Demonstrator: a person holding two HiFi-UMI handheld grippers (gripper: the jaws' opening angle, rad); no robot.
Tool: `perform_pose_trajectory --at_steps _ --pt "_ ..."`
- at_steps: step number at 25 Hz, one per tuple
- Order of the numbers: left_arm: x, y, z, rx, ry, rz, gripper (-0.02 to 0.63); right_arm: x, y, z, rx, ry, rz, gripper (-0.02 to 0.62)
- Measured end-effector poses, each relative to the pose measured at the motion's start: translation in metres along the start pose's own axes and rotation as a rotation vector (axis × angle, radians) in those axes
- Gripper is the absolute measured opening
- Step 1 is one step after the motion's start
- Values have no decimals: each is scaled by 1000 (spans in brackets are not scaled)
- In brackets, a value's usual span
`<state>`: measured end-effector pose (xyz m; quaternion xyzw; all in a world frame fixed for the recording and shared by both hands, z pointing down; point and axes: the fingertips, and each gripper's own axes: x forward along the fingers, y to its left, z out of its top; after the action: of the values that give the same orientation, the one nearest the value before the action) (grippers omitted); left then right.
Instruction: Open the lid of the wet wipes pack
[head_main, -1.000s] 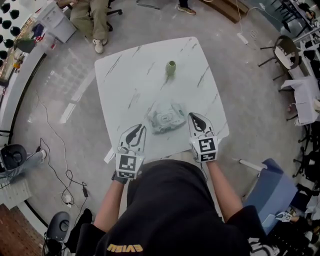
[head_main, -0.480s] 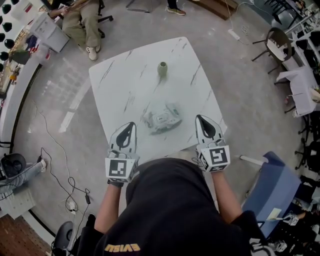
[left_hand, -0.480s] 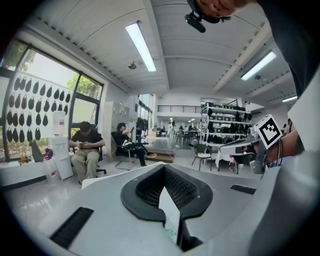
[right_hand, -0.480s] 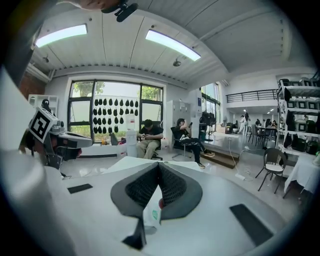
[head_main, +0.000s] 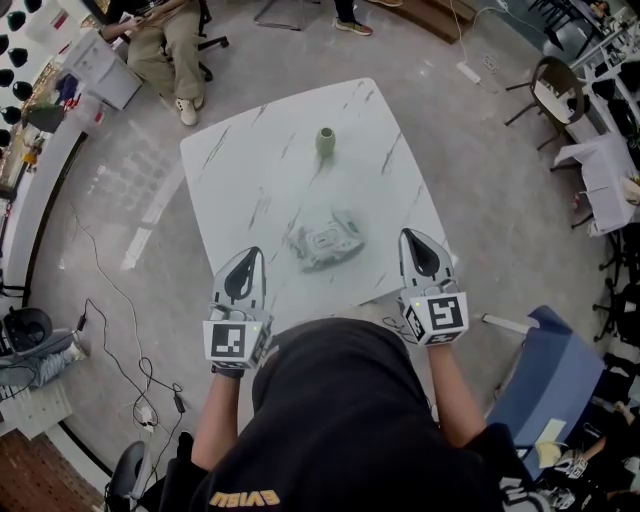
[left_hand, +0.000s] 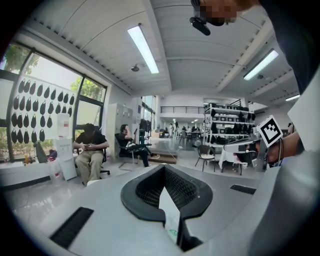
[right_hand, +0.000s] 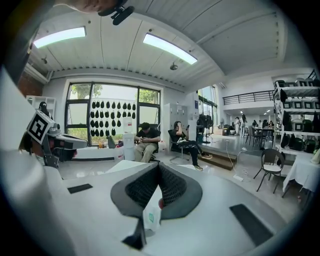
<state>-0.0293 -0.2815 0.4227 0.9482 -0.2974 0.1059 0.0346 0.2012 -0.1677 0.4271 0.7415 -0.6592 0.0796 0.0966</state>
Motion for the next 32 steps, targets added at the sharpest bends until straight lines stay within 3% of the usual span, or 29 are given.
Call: perform_pose_trajectory --at_steps 8,14,32 --pt "-2 0 -2 -21 35 29 17 -7 5 4 -19 -12 10 2" --pt "1 -10 -1 13 1 -21 17 -6 5 9 -29 -15 19 2" --pt "-5 -11 -4 -5 3 -13 17 -8 9 16 -46 -27 38 2"
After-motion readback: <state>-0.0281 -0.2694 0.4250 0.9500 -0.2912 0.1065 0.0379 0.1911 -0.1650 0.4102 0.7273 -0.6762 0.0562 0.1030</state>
